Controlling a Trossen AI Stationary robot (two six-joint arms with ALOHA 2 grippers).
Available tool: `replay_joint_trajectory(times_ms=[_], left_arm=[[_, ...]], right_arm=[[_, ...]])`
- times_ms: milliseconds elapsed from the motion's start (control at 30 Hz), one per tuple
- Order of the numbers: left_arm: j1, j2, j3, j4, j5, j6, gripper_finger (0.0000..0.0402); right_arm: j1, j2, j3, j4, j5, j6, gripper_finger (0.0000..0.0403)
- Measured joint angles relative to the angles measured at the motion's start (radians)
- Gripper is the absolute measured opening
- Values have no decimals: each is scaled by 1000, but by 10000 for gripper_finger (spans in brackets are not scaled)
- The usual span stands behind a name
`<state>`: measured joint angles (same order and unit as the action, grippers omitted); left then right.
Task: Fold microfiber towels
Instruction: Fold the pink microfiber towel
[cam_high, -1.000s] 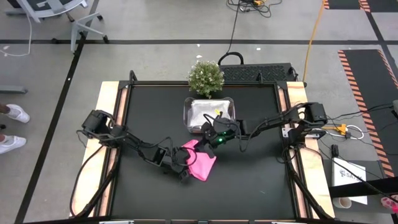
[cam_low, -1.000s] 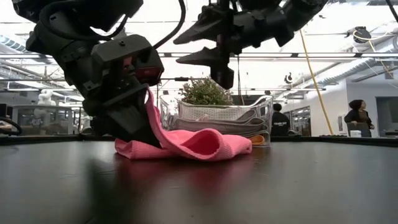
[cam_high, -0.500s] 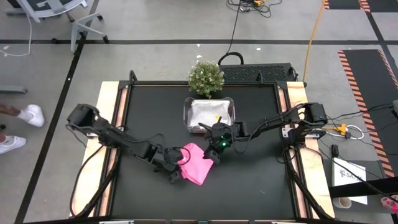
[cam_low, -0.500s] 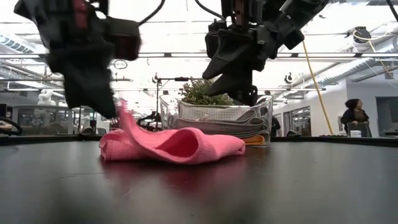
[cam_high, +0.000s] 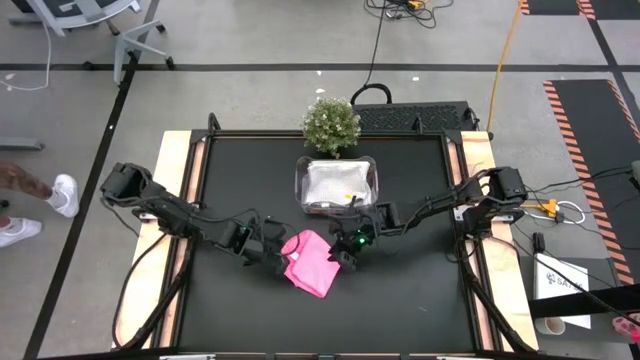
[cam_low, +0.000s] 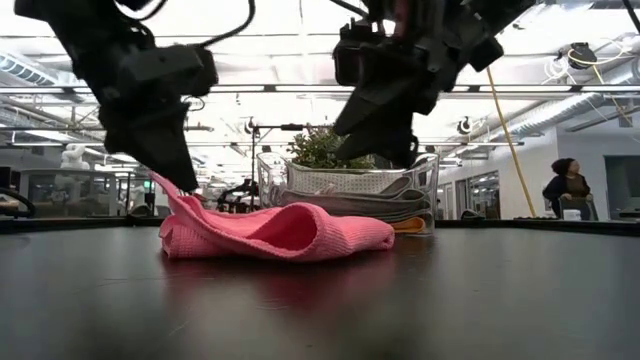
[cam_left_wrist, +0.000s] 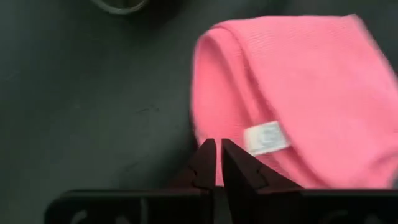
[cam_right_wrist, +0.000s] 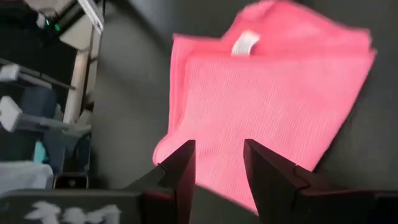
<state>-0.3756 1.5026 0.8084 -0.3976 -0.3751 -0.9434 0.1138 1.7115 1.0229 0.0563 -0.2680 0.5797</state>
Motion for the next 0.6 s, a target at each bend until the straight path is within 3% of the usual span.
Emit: replay_joint_trajectory(times_ms=[333,600], left_arm=[[51,144,2,-20,148,-11,26],[18,179,2,131,202,-122,26]], right_arm=[[61,0,0,-39,3,36,125],[65,0,0,-53,-27,35,125]])
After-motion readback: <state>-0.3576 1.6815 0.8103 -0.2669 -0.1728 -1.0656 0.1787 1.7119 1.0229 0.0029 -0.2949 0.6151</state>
